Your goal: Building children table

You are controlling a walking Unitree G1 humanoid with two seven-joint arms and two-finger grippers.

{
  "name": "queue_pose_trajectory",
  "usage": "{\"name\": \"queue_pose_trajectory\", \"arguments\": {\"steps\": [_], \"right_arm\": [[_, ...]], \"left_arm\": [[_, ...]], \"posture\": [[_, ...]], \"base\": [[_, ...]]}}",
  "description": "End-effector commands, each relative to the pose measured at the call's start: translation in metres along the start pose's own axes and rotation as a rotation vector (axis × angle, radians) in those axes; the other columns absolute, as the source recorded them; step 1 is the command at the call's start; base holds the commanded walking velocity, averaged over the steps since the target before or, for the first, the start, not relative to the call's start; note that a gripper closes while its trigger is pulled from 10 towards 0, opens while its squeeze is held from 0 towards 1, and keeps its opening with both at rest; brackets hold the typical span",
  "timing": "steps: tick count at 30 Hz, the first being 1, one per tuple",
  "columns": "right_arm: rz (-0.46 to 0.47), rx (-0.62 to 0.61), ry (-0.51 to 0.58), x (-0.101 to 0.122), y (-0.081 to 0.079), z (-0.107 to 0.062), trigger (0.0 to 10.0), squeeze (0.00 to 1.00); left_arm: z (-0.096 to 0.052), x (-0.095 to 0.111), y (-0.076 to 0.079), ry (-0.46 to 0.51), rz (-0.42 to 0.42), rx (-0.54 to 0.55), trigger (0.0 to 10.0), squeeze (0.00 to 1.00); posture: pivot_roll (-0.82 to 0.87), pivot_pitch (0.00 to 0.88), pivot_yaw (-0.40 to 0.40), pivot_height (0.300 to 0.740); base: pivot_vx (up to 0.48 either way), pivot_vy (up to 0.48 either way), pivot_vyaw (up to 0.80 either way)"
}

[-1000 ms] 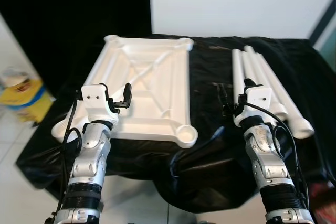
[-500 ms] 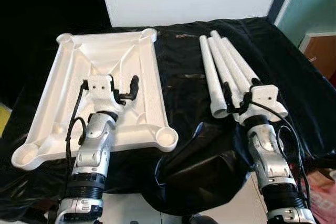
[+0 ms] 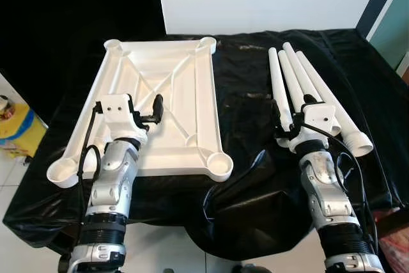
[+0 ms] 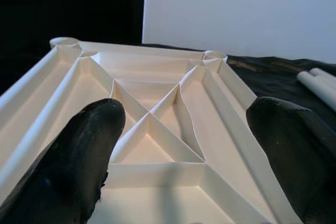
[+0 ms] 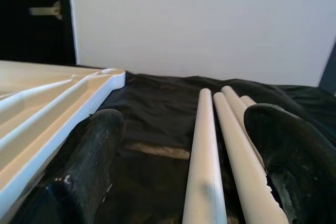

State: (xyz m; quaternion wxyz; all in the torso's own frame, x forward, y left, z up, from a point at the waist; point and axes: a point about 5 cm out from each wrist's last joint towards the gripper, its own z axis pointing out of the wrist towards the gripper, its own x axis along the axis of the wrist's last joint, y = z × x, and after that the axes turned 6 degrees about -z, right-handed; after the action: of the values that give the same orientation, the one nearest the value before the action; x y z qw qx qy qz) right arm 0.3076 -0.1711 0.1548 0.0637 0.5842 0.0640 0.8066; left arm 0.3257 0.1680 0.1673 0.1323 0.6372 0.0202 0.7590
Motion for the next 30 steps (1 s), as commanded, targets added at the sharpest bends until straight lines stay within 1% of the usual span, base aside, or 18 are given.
{"name": "queue_pose_trajectory", "arguments": {"steps": [1,9,12,13,18,30], "right_arm": [[0.001,0.004,0.005,0.0005,-0.0038,-0.0014,10.0,0.00],[-0.004,0.001,0.002,-0.0003,-0.0035,-0.0026,10.0,0.00],[-0.006,0.001,0.000,-0.0007,-0.0031,-0.0032,10.0,0.00],[-0.007,0.001,0.000,-0.0008,-0.0030,-0.0034,10.0,0.00],[-0.009,0.001,-0.001,-0.0013,-0.0029,-0.0040,10.0,0.00],[-0.012,0.000,-0.007,-0.0023,-0.0032,-0.0047,10.0,0.00]], "left_arm": [[-0.0016,-0.0002,-0.0025,-0.013,0.003,-0.012,10.0,0.00],[-0.0001,0.0004,0.0008,-0.016,-0.002,-0.030,10.0,0.00],[-0.0003,0.0006,0.0015,-0.015,-0.002,-0.033,10.0,0.00],[-0.0004,0.0009,0.0018,-0.014,0.017,-0.035,10.0,0.00],[-0.0008,0.0008,0.0032,-0.016,0.043,-0.043,10.0,0.00],[-0.0012,0.0004,0.0050,-0.023,0.050,-0.057,10.0,0.00]], "posture": [[-0.04,0.041,0.036,0.740],[-0.05,0.039,0.040,0.740],[-0.05,0.038,0.041,0.740],[-0.05,0.038,0.041,0.740],[-0.05,0.039,0.040,0.740],[-0.05,0.041,0.039,0.740]], "base": [[0.000,0.277,0.00],[0.000,0.283,0.00],[0.000,0.000,0.00],[0.000,0.000,0.00],[0.000,0.000,0.00],[0.000,0.000,0.00]]}}
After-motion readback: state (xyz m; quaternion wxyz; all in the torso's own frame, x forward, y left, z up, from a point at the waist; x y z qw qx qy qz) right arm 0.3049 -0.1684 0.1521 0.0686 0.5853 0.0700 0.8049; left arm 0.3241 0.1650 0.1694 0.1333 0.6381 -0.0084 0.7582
